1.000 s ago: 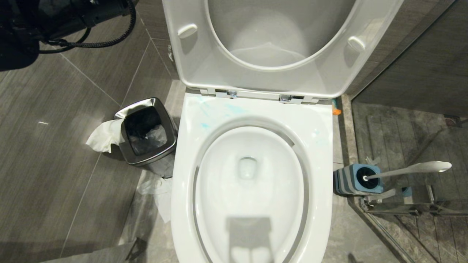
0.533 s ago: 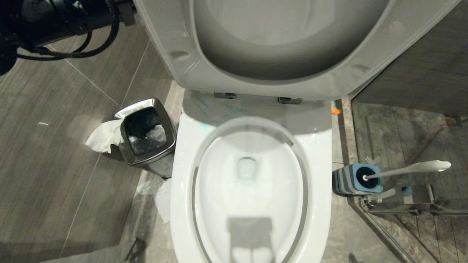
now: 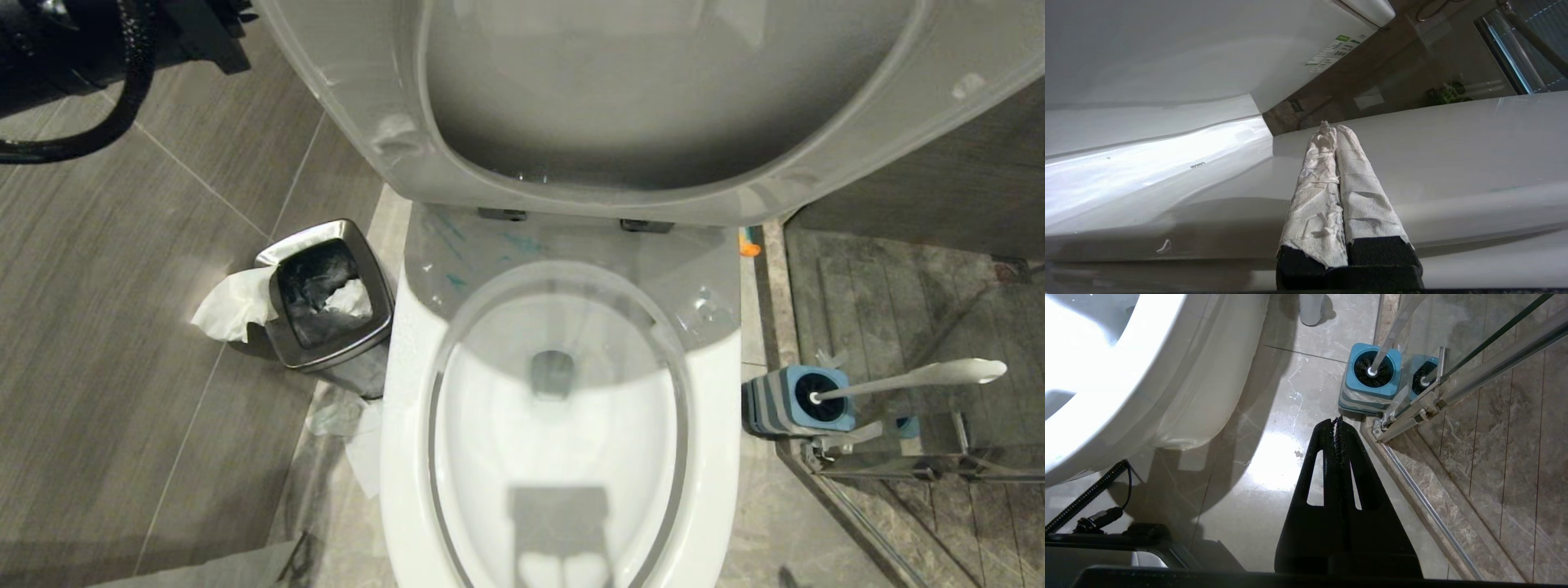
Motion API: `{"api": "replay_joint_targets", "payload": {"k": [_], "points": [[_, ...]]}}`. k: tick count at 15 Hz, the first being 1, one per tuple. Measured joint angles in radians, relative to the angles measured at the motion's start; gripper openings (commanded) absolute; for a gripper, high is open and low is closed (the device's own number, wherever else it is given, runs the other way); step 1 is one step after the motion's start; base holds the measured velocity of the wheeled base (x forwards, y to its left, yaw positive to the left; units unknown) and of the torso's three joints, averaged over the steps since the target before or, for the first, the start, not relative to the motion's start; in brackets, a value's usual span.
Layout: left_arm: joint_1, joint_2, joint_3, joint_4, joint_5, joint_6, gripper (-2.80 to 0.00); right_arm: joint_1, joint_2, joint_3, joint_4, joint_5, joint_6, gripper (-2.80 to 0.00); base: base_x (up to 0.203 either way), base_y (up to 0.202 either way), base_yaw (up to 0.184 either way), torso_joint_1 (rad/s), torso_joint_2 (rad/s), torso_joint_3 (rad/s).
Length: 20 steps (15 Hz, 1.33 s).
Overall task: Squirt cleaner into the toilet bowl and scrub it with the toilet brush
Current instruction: Close the toilet lid
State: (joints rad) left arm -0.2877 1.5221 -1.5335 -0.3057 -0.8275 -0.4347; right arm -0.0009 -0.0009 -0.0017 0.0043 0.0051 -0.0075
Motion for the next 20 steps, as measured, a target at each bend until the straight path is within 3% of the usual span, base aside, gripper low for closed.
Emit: {"api": "replay_joint_targets", "payload": {"k": [5, 20], "points": [[0.002, -0.080, 0.054, -0.001, -0.069, -0.076, -2.80, 0.000, 0.000, 0.000, 0.000, -0.001, 0.000, -2.80, 0.000, 0.000, 0.000, 0.000, 0.00, 0.000], [0.004, -0.139, 0.103, 0.001, -0.114, -0.076, -2.80, 0.000, 0.000, 0.000, 0.000, -0.001, 0.000, -2.80, 0.000, 0.000, 0.000, 0.001, 0.00, 0.172]]}}
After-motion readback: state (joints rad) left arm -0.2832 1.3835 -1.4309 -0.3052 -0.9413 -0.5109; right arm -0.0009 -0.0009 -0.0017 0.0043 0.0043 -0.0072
